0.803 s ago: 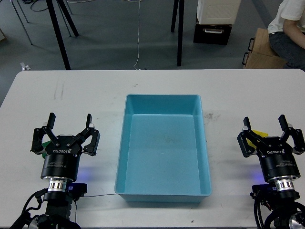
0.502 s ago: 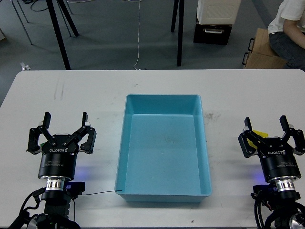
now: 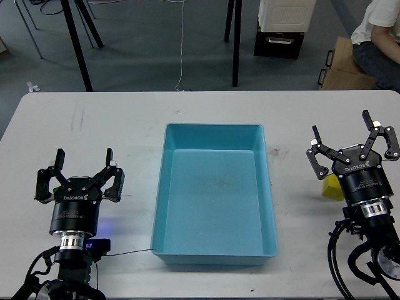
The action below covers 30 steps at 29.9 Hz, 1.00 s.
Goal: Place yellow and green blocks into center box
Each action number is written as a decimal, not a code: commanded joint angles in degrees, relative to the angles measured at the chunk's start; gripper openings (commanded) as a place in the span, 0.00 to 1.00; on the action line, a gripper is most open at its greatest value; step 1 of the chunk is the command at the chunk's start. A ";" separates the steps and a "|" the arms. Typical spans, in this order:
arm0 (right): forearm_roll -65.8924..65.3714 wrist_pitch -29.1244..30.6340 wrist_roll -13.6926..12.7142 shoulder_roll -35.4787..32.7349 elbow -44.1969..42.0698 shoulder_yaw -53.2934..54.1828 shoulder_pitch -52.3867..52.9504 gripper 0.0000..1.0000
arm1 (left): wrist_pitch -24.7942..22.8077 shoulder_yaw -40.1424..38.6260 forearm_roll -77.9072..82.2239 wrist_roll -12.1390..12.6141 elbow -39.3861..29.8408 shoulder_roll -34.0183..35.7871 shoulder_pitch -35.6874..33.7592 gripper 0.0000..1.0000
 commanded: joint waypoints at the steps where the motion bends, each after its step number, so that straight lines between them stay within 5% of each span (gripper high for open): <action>1: -13.17 -3.95 -0.02 -3.21 0.12 1.18 4.59 0.99 | -0.02 0.00 0.00 0.01 0.36 -0.07 0.00 1.00; 7: -36.11 -9.84 -0.02 -9.44 0.04 -1.09 16.54 0.99 | -0.02 -0.09 0.00 -0.08 0.54 -0.07 0.00 1.00; 12: -48.16 -10.02 0.59 -19.90 -0.92 -15.92 28.66 0.98 | -0.02 -0.09 0.00 -0.08 0.63 -0.07 0.00 1.00; 15: -57.73 -10.46 3.13 -24.47 -4.26 -25.25 37.53 0.95 | -0.02 -0.09 0.00 -0.08 0.63 0.02 -0.09 1.00; 19: -69.52 -12.38 10.93 -28.08 -5.68 -35.19 46.69 0.95 | -0.02 -0.09 0.00 -0.08 0.80 0.02 -0.09 1.00; 30: -88.61 -16.18 10.93 -40.13 -1.90 -49.44 54.87 0.98 | -0.11 -0.09 0.00 -1.31 1.77 0.02 -0.26 1.00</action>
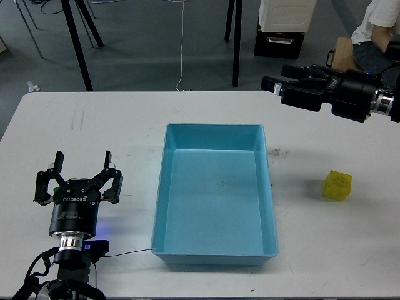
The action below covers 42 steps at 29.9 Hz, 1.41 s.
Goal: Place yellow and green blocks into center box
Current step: 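Move the right gripper down to the yellow cube and close on it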
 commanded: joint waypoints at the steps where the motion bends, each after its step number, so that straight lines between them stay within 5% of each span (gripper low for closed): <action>1: -2.57 0.35 -0.01 -3.30 1.52 -3.64 1.87 0.98 | -0.03 0.05 0.00 -0.45 0.07 0.01 -0.04 1.00; 8: -14.14 0.53 -0.01 -12.17 3.02 -8.38 2.05 0.98 | -0.03 0.05 0.00 -0.45 0.16 0.01 -0.22 1.00; 17: -23.66 0.53 -0.01 -13.50 1.97 -17.35 1.44 0.98 | 0.06 0.14 0.00 -0.45 0.25 -0.07 -0.75 1.00; 42: -24.45 0.62 -0.01 2.41 -15.17 -31.24 3.72 0.97 | 0.06 0.14 0.00 -0.54 0.25 -0.07 -0.75 1.00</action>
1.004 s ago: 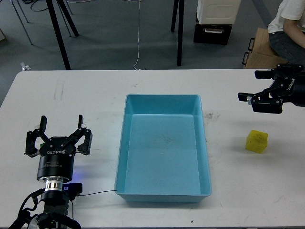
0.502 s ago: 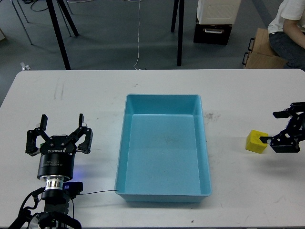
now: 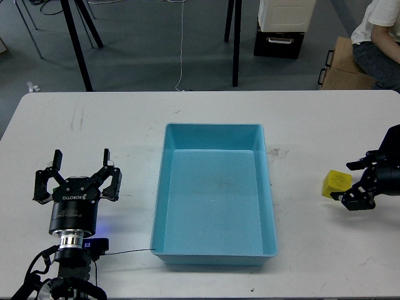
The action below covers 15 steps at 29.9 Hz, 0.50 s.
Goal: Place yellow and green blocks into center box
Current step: 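Move the right gripper down to the yellow cube and close on it, then lift the yellow cube with the right gripper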
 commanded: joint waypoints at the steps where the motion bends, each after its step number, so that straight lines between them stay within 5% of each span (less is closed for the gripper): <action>1: -0.08 0.04 0.00 1.99 -1.87 -3.00 2.03 0.97 | 0.00 0.00 0.00 0.03 0.00 0.00 0.01 1.00; 15: 0.27 0.48 0.00 5.16 -3.55 -5.03 3.09 0.84 | 0.00 0.00 0.00 -0.05 0.17 0.00 0.10 1.00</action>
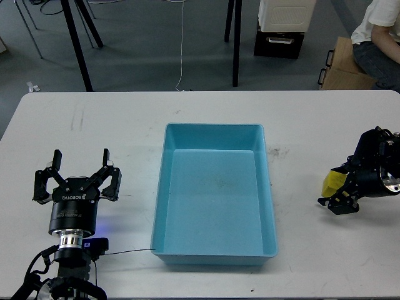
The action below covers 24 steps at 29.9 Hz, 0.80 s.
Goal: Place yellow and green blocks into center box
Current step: 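Lift the yellow cube with the right gripper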
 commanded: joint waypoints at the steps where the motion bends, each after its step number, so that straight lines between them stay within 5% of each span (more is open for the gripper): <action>1: 0.10 -0.09 0.00 -0.06 0.05 0.00 -0.04 0.83 | 0.00 0.06 0.00 0.00 0.15 0.00 -0.02 1.00; 6: -0.43 -0.09 0.00 -0.59 0.23 -0.08 0.22 0.78 | 0.00 0.06 0.00 0.00 0.24 0.00 -0.02 1.00; 8: -0.69 -0.09 0.00 -0.68 0.23 -0.08 0.22 0.61 | 0.00 0.06 0.00 0.00 0.24 0.00 -0.02 1.00; 14: -2.54 -0.09 0.00 -0.68 0.14 -1.05 0.31 0.45 | 0.00 0.06 0.00 0.00 0.24 0.00 -0.02 1.00; 24: -3.86 -0.09 0.00 -0.33 -1.62 -0.70 8.82 0.04 | 0.00 -0.03 0.00 0.00 0.33 0.00 -0.02 1.00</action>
